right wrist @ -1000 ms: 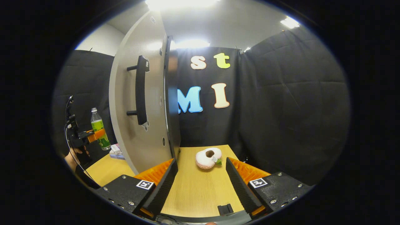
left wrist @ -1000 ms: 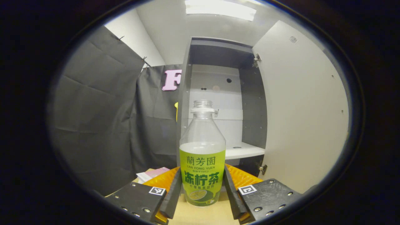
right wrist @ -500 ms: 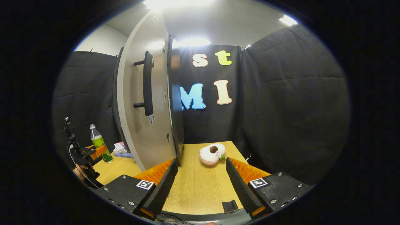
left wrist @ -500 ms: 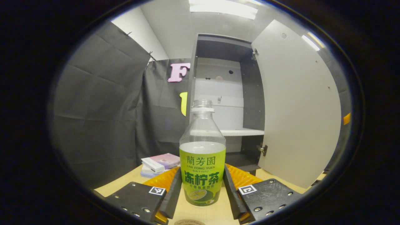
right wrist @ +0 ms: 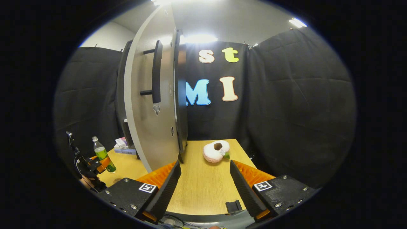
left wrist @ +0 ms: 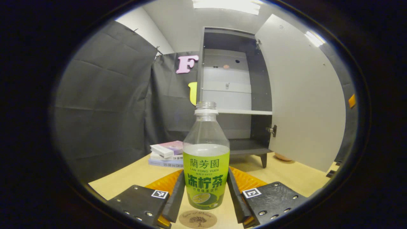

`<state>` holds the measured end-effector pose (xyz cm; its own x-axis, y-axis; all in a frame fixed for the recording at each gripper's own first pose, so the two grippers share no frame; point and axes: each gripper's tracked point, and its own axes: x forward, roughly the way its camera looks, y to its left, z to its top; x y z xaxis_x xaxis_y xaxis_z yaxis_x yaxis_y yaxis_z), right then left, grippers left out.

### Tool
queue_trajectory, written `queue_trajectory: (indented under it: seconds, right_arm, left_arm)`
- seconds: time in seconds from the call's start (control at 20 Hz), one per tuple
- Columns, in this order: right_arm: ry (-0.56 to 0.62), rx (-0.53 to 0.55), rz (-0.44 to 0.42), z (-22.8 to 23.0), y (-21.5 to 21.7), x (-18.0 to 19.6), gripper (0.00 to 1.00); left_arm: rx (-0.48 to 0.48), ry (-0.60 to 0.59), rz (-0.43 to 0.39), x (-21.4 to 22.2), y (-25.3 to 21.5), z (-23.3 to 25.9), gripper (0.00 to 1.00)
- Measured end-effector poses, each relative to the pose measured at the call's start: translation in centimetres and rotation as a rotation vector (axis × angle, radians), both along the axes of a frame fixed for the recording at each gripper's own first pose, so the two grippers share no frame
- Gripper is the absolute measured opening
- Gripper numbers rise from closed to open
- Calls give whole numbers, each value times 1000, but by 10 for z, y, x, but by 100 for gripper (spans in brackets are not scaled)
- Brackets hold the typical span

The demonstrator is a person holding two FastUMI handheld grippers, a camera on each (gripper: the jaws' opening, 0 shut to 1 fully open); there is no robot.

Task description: Open the cabinet door with the right hand, grasp the bottle in the cabinet with the left hand and place it on the coaster, then close the cabinet door with the right hand.

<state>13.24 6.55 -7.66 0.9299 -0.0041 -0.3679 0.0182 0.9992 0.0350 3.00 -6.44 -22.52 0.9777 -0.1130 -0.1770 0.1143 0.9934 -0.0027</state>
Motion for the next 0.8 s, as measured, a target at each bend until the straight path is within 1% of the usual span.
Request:
queue_trajectory:
  seconds: [0.05,0.1,0.2,0.45,0.5,0.55,0.6,0.65,0.7,0.75,0.8]
  right_arm:
    - [5,1,4,-2,2,-1,95]
    - [11,1,8,-4,4,-3,95]
    - [19,-10,16,-5,3,-3,95]
    - [38,-22,27,-7,4,-7,95]
    - [38,-19,31,-6,4,-8,95]
    - [39,-19,36,-5,3,-9,95]
    - [42,-24,38,-5,2,-9,95]
    - [46,-30,41,-5,1,-11,95]
    - [47,-35,43,-5,1,-11,95]
    - [47,-35,47,-3,2,-12,95]
    - [47,-35,53,-2,2,-12,95]
  left_arm:
    - [10,13,1,-3,1,-8,69]
    - [18,24,3,-5,3,-17,74]
    - [28,44,5,-11,5,-31,69]
    - [36,79,24,-24,11,-64,69]
    - [41,77,31,-27,12,-68,70]
    - [47,79,35,-29,14,-72,74]
    - [51,82,41,-31,15,-77,74]
    - [53,85,46,-32,15,-82,70]
    - [53,87,55,-34,17,-85,74]
    - [49,72,61,-33,17,-81,70]
    - [49,76,66,-33,17,-81,74]
